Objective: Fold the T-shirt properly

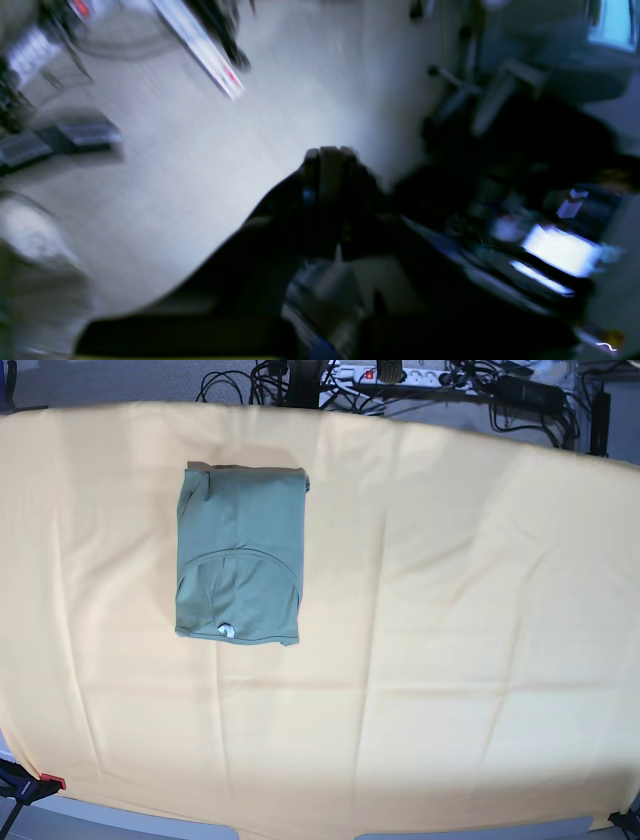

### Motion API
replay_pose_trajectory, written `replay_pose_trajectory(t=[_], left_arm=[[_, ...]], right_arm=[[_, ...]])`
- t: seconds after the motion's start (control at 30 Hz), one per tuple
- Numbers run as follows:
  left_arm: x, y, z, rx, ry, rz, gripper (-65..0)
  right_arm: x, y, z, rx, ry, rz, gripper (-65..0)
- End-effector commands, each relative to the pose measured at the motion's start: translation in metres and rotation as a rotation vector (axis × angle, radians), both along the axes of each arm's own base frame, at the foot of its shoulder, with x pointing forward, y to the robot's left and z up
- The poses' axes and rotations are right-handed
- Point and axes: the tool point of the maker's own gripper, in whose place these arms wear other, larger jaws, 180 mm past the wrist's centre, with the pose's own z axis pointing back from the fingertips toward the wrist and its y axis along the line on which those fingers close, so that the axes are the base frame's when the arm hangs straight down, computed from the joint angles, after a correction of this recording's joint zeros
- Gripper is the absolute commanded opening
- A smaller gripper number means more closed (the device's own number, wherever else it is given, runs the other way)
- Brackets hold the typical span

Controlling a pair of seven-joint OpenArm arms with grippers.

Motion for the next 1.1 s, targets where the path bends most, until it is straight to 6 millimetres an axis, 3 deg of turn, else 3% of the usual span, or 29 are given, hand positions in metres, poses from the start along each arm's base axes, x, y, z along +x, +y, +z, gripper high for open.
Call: replay_pose_trajectory(t=[0.0,0.17,0.27,0.4,0.6,0.73,0.9,1.07], left_arm=[[-0.016,-0.002,-0.003,-0.007,0.056,0.011,-65.0],[-0.035,-0.008,-0.062,0.027,0.154,0.081,-65.0],[-0.035,-0.008,-0.104,0.074,0.158,0.103,-65.0],[-0.017,-0.012,-0.161,0.167,0.135,0.241,-65.0],[0.007,-0.040,-0.229,0.211,0.065,0.392,-65.0],[0.025,-0.038,-0.273,0.357,-0.022,0.479,-65.0],[0.054,-0.045,-0.305,0.487,-0.302,0.475,-65.0],[0.060,-0.071,-0.317,0.522,-0.379,0.507,-65.0]], right_arm=[[-0.006,0.000,-0.005,0.000,0.018,-0.001,-65.0],[-0.004,0.004,-0.062,-0.066,0.023,0.044,-65.0],[0.012,0.003,-0.095,-0.119,-0.025,0.078,-65.0],[0.034,0.012,-0.134,-0.153,-0.104,0.118,-65.0],[0.048,0.027,-0.191,-0.238,-0.179,0.184,-65.0],[0.060,0.038,-0.225,-0.335,-0.256,0.274,-65.0],[0.070,0.075,-0.250,-0.350,-0.311,0.425,-65.0],[0.093,0.114,-0.257,-0.356,-0.403,0.477,-65.0]])
